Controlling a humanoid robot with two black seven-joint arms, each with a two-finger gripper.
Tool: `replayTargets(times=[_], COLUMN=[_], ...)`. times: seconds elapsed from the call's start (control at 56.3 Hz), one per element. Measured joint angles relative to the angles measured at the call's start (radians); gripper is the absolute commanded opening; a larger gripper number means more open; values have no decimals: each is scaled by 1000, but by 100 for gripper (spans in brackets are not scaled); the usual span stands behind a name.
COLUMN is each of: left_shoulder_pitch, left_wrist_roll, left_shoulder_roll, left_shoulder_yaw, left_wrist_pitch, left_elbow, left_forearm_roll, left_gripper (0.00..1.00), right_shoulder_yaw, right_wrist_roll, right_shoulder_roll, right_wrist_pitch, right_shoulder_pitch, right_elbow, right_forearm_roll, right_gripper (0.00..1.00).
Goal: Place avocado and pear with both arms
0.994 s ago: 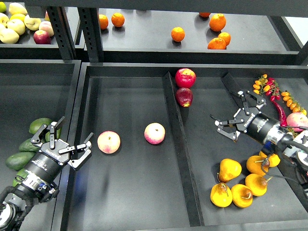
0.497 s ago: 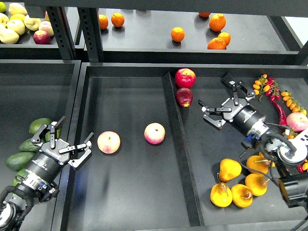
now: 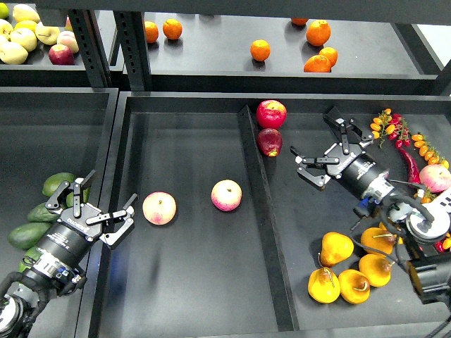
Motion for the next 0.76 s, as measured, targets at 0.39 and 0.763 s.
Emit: replayTargets(times=[0.39,0.763], left_shoulder_pitch=[5,4], left_wrist_roll=[-15,-17], left_shoulder_roll=[0,0], left_shoulder_yaw=[4,4], left_wrist_pitch=[0,0], left_elbow=[11,12], left_forearm_roll=[-1,0], left_gripper=[99,99], right_shoulder_yaw=[-8,-110], right_wrist_roll=[21,18], right_shoulder_roll=[0,0], right_wrist_pitch=[3,61], right_shoulder_pitch=[-138,-208], right_elbow=[98,130], right_forearm_roll=[101,207], right_gripper=[100,100])
